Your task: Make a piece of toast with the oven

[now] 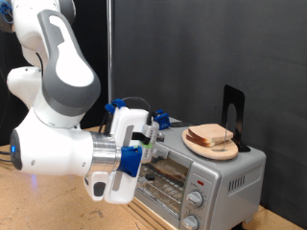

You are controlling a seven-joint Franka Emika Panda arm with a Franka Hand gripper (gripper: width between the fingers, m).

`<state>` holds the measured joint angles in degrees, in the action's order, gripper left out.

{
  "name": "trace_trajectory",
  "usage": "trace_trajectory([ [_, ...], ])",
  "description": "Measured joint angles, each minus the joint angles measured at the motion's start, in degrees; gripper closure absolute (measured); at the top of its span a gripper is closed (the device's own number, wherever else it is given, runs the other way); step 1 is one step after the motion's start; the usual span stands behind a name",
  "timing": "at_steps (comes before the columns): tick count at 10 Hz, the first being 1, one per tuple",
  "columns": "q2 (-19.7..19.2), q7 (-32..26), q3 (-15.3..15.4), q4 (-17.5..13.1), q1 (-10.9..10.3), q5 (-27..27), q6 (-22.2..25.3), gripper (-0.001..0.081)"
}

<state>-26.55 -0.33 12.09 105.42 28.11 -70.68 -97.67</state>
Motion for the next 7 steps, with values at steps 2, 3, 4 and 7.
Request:
trace_trajectory([
  [2, -1.6, -7.0, 0.0, -0.1, 0.0, 0.1, -1.5, -0.0003],
  [3, -3.2, -9.1, 0.0, -0.9, -0.4, 0.1, -2.9, -0.0003],
  [4, -5.4, -9.8, 0.1, -2.4, -0.8, 0.1, -4.2, -0.0003],
  [7, -13.0, -9.8, 0.2, -7.8, -2.0, -0.2, -7.1, -0.0003],
])
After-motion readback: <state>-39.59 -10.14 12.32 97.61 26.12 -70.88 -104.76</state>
